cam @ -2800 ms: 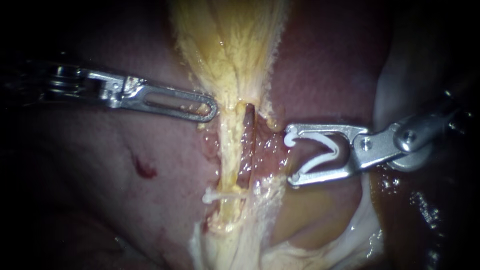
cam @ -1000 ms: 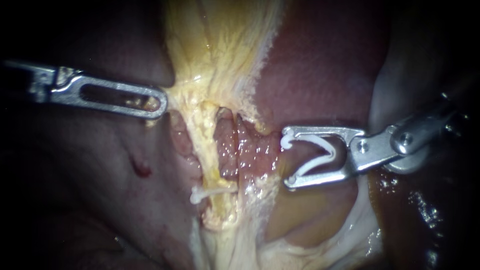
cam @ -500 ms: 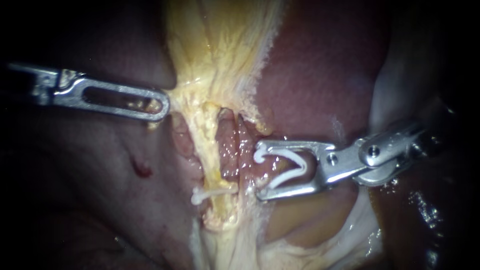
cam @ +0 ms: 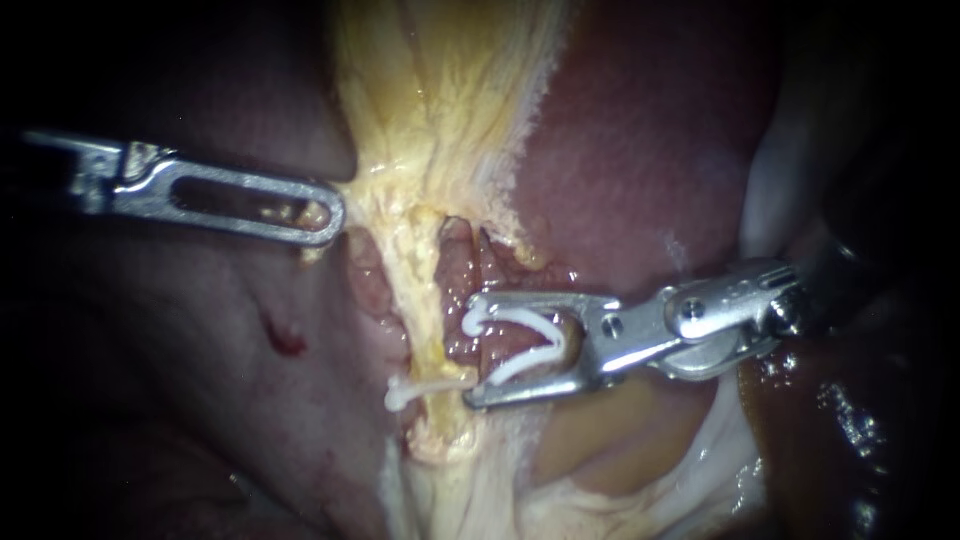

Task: Clipping second clip left tube

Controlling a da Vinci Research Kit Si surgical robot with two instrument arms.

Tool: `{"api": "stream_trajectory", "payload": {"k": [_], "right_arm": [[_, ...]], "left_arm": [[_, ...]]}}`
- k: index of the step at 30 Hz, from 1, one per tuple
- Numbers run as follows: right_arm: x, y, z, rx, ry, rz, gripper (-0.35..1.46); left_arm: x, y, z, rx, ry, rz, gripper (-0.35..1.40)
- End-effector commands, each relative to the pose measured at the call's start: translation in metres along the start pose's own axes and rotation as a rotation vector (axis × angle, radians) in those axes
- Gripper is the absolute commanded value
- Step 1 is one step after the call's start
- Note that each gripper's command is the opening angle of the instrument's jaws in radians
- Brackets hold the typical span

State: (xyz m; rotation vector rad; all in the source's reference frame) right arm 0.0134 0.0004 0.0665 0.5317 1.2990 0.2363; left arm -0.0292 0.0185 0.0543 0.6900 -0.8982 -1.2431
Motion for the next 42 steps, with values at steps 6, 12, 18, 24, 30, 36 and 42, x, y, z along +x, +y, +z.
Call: {"api": "stream_trajectory", "payload": {"k": [6,12,18,24,30,36,42], "right_arm": [[-0.0005,0.0002,0.0007,0.005,0.002,0.015,0.5],[-0.0016,0.0008,0.0014,0.007,0.002,0.039,0.5],[-0.0034,0.0018,0.0019,0.007,0.001,0.062,0.5],[-0.005,0.0029,0.002,0.01,0.001,0.084,0.5],[-0.0061,0.0038,0.002,0.011,0.0,0.092,0.5],[-0.0062,0.004,0.002,0.02,0.002,0.101,0.5],[-0.0061,0.0039,0.0023,0.035,0.004,0.101,0.5]], "left_arm": [[0.0,0.0,0.0,-0.001,0.0,0.0,-0.35],[0.0001,-0.0001,0.0001,0.001,0.001,0.0,-0.35],[0.0001,-0.0002,0.0001,0.001,0.001,0.0,-0.35],[0.0001,-0.0002,0.0001,0.001,0.001,0.0,-0.35],[0.0002,-0.0002,0.0002,0.001,0.001,0.0,-0.35],[0.0002,-0.0003,0.0003,0.003,0.002,0.0,-0.35],[0.0003,-0.0003,0.0004,0.002,0.002,0.001,-0.35]]}}
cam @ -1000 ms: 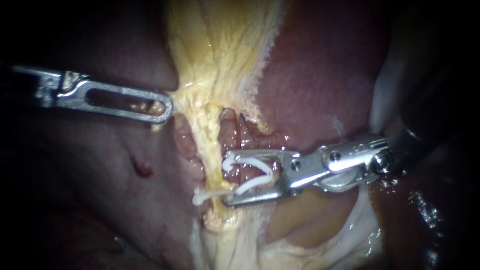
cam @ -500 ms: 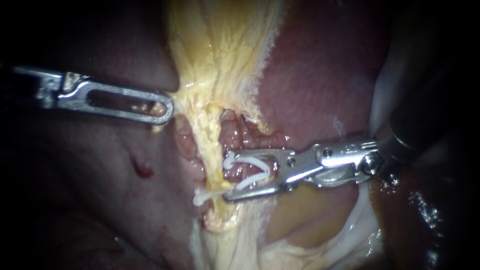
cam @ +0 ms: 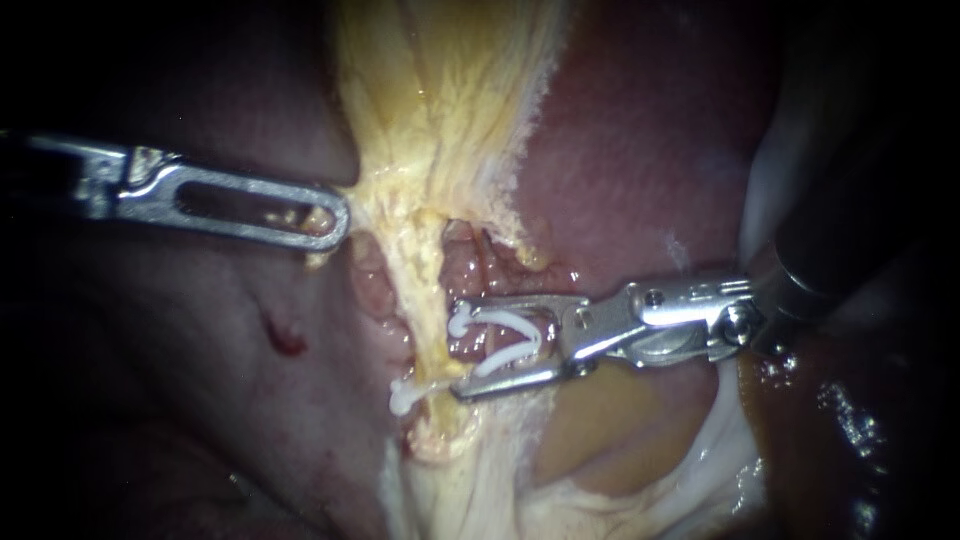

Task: Clipping second clip left tube

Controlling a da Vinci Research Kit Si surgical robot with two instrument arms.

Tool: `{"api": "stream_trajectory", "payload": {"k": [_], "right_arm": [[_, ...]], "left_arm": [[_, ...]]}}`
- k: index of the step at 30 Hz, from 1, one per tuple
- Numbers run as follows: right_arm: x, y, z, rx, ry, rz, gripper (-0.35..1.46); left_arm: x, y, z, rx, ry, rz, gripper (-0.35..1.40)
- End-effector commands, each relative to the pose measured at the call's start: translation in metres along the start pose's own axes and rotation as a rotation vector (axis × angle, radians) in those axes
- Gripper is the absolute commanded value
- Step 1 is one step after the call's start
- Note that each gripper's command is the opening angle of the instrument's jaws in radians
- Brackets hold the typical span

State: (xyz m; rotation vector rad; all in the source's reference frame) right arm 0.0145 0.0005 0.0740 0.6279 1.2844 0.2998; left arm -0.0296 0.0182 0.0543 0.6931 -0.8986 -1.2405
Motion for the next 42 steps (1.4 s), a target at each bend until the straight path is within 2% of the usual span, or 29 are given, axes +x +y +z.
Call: {"api": "stream_trajectory", "payload": {"k": [1,12,22,31,42], "right_arm": [[0.0,0.0,0.0002,0.005,0.0,-0.002,0.5],[0.0,-0.0006,0.0025,0.059,0.004,0.014,0.5],[0.0009,-0.0012,0.0035,0.114,0.066,0.041,0.5],[0.0015,-0.0012,0.0048,0.147,0.114,0.061,0.5],[0.0021,-0.0016,0.0063,0.176,0.137,0.084,0.5]], "left_arm": [[0.0,0.0,0.0,-0.001,0.0,0.0,-0.35],[0.0,0.0,0.0001,-0.001,-0.001,0.0,-0.35],[-0.0001,0.0003,0.0001,0.0,0.0,0.001,-0.35],[-0.0002,0.0006,0.0003,0.001,0.001,0.001,-0.35],[-0.0003,0.0008,0.0007,0.0,0.0,-0.004,-0.35]]}}
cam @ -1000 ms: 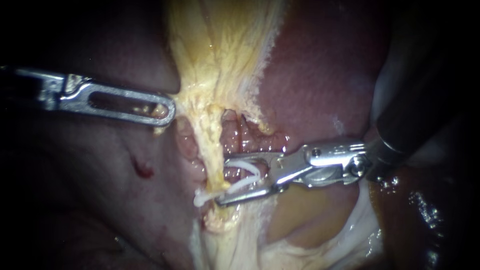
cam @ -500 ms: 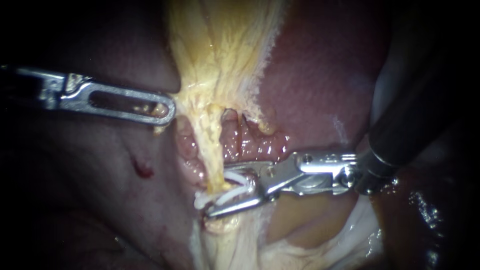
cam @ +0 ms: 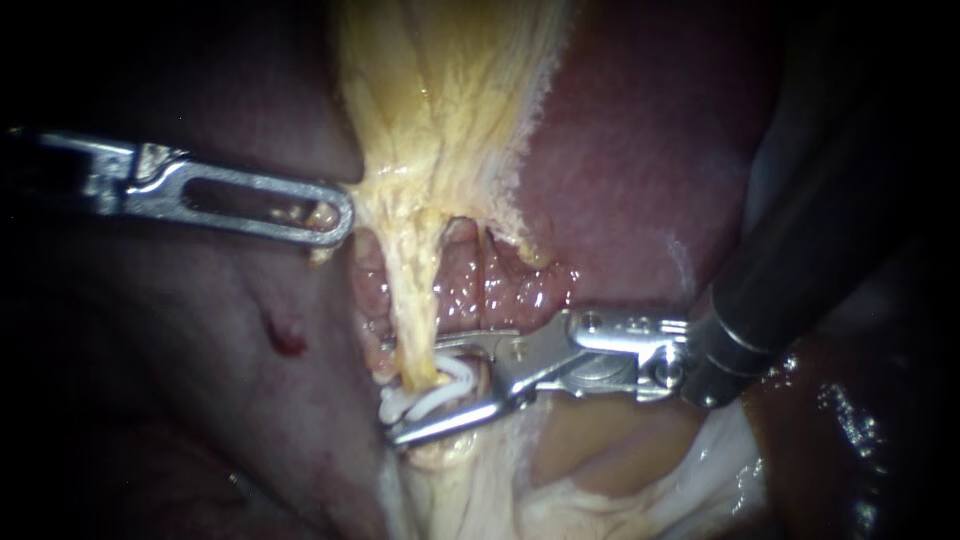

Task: Clipping second clip left tube

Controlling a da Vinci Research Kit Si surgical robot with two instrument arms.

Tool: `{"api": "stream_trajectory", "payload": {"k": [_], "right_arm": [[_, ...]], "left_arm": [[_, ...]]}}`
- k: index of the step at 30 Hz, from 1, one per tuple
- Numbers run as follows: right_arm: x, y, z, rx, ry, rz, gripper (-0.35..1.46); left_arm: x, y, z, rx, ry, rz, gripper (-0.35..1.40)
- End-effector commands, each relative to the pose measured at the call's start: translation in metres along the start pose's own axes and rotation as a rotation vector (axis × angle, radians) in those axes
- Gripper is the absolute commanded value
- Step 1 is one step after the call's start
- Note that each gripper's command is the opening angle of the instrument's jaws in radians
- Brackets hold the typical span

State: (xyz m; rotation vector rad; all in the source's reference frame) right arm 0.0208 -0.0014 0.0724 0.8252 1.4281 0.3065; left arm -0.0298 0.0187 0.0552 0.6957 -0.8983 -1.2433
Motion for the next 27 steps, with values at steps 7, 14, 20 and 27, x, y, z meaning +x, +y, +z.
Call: {"api": "stream_trajectory", "payload": {"k": [7,14,20,27], "right_arm": [[-0.0001,0.0003,0.0007,0.005,0.003,-0.003,0.5],[-0.0005,0.0003,0.0012,0.005,0.003,-0.007,0.5],[-0.0006,0.0004,0.0015,0.006,0.003,-0.009,0.5],[-0.0003,-0.0004,0.0018,0.019,0.003,-0.01,0.5]], "left_arm": [[0.0,0.0001,0.0001,-0.001,-0.001,-0.001,-0.35],[0.0,0.0001,0.0003,-0.001,-0.001,-0.001,-0.35],[0.0,0.0002,0.0003,-0.001,-0.001,0.0,-0.35],[0.0,0.0003,0.0004,-0.001,-0.001,0.0,-0.35]]}}
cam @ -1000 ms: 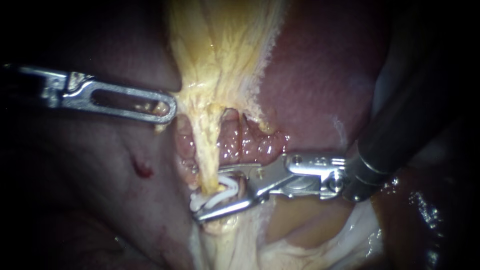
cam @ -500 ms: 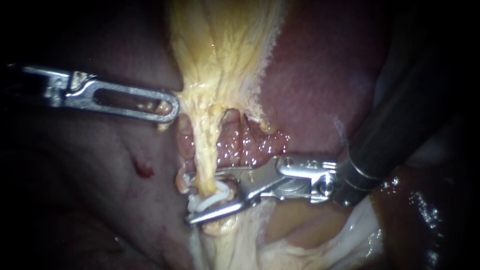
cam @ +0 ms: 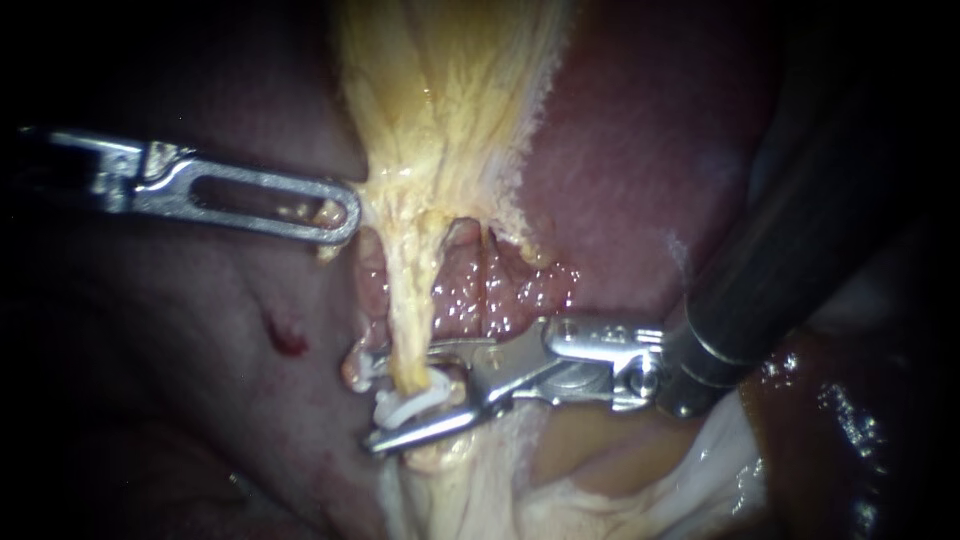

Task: Clipping second clip left tube

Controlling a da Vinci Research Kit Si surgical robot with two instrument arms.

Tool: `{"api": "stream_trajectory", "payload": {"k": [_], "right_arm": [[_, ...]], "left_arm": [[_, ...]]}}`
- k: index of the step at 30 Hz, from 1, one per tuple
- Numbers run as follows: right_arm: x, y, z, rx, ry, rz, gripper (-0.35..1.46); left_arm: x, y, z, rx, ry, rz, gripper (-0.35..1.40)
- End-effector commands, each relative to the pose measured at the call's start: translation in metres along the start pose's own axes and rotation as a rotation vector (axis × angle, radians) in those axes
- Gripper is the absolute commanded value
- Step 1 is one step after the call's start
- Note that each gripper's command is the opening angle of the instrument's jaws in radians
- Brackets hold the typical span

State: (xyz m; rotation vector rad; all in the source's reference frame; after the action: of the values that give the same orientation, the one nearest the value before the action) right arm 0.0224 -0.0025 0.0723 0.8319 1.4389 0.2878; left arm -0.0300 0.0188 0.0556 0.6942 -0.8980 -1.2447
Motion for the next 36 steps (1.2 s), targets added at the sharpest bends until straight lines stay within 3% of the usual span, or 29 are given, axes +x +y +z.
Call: {"api": "stream_trajectory", "payload": {"k": [1,20,36], "right_arm": [[0.0002,-0.0003,0.0,0.007,0.0,-0.001,0.5],[0.002,-0.0043,0.0017,0.065,-0.001,-0.011,0.5],[0.0021,-0.0045,0.002,0.078,0.007,0.004,0.5]], "left_arm": [[0.0,0.0001,0.0,0.001,0.0,0.001,-0.35],[0.0001,0.0005,0.0002,0.001,0.0,-0.004,-0.35],[0.0001,0.0006,0.0001,0.001,0.0,-0.003,-0.35]]}}
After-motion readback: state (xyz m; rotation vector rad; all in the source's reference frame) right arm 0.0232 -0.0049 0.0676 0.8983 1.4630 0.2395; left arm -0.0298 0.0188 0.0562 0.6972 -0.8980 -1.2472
